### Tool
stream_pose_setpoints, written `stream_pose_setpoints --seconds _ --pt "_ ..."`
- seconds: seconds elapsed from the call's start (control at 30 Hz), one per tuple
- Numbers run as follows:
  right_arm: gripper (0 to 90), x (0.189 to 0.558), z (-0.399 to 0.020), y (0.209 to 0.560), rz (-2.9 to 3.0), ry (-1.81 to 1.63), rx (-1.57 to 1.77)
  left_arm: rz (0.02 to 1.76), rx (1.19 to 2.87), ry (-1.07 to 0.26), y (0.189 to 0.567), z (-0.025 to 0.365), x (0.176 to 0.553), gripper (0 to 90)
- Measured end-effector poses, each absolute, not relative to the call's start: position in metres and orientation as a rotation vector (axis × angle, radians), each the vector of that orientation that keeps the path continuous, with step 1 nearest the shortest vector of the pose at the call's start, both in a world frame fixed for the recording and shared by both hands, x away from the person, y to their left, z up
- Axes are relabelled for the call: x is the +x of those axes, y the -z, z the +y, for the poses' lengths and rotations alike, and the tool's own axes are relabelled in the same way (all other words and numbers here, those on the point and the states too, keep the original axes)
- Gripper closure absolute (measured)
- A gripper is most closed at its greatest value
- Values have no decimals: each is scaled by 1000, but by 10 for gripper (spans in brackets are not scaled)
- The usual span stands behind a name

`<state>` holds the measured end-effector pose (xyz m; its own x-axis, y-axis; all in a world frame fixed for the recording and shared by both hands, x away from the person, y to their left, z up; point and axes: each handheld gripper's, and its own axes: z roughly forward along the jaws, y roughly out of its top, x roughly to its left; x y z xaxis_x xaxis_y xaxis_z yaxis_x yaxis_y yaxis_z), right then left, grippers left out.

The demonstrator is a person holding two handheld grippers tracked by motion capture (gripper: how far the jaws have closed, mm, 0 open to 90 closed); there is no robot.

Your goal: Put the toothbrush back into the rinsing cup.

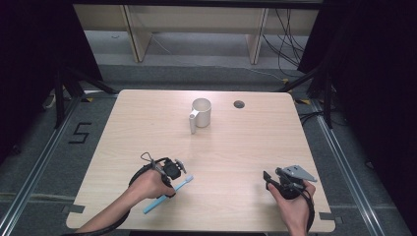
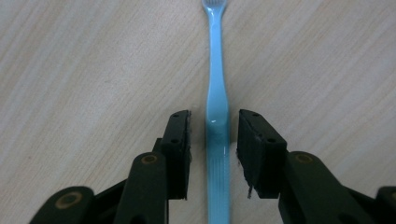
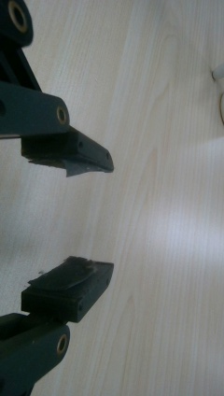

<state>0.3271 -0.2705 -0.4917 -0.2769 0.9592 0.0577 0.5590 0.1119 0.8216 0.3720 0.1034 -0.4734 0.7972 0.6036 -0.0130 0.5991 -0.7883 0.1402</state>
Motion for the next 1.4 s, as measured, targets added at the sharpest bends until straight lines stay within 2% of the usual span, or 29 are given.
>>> stream_pose_setpoints --seconds 0.13,0.4,0.77,1.4 --pt "452 326 -270 491 1903 -1038 1482 942 2858 -30 474 105 368 631" --pt "452 326 -268 491 1910 -1028 1489 920 2891 -30 476 107 367 712" --pt "452 327 -269 492 1901 -1042 1489 885 2913 -46 478 104 365 773" --pt "453 325 -271 491 1903 -1004 1472 825 2888 0 478 115 367 784"
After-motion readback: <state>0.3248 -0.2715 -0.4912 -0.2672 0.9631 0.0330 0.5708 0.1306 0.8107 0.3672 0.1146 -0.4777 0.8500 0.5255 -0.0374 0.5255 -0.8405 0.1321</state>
